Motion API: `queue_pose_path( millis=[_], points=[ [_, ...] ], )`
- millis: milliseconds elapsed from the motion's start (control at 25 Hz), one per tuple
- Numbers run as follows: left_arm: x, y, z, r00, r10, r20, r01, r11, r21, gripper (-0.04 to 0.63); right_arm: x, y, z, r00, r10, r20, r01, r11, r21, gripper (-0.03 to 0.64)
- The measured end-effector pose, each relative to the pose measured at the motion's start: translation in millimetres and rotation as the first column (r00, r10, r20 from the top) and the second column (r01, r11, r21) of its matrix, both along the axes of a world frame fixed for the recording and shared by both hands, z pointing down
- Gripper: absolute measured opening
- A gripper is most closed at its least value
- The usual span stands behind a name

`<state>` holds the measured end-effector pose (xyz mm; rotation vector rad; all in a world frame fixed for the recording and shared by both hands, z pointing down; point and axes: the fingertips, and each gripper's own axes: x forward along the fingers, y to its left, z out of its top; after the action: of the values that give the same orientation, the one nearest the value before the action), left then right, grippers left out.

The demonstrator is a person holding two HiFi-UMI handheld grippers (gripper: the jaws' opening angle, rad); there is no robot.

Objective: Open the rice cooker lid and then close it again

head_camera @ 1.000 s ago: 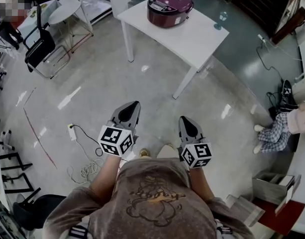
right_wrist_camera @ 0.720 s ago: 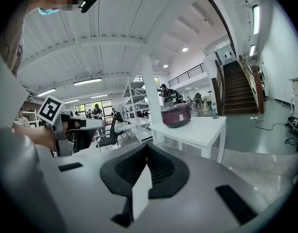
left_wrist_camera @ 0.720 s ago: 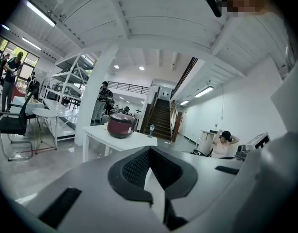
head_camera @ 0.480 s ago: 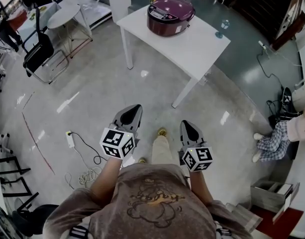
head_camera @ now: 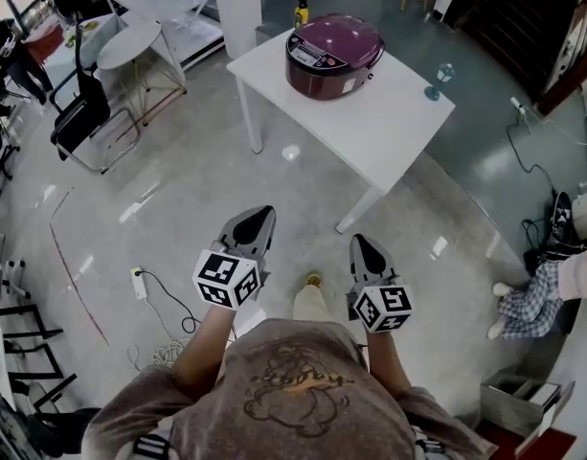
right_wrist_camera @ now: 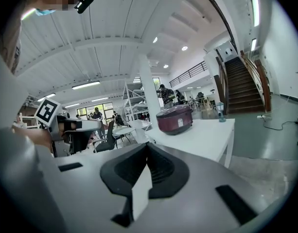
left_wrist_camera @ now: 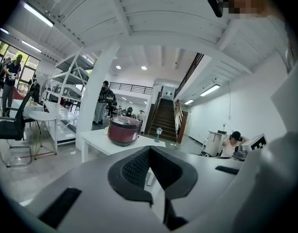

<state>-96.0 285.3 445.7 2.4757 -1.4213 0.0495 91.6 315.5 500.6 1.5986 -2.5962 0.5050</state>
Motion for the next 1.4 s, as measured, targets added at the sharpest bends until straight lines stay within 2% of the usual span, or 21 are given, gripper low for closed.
queue_pose_path(
  millis=[400, 920, 1400],
  points=[
    [18, -73, -12, 0.998, -0.056, -0.001, 0.056, 0.998, 0.013, 0.02, 19, -86, -9, 0.998, -0.064, 0.007, 0.064, 0.998, 0.014, 0.003],
    [50, -135, -12, 0.994, -0.109, -0.029, 0.11, 0.993, 0.029, 0.02, 55, -156, -9, 0.992, -0.122, -0.019, 0.122, 0.992, 0.02, 0.003],
    [43, -177, -7, 0.989, -0.147, -0.034, 0.148, 0.988, 0.032, 0.02, 44, -205, -7, 0.984, -0.175, -0.036, 0.176, 0.984, 0.021, 0.003]
  ],
)
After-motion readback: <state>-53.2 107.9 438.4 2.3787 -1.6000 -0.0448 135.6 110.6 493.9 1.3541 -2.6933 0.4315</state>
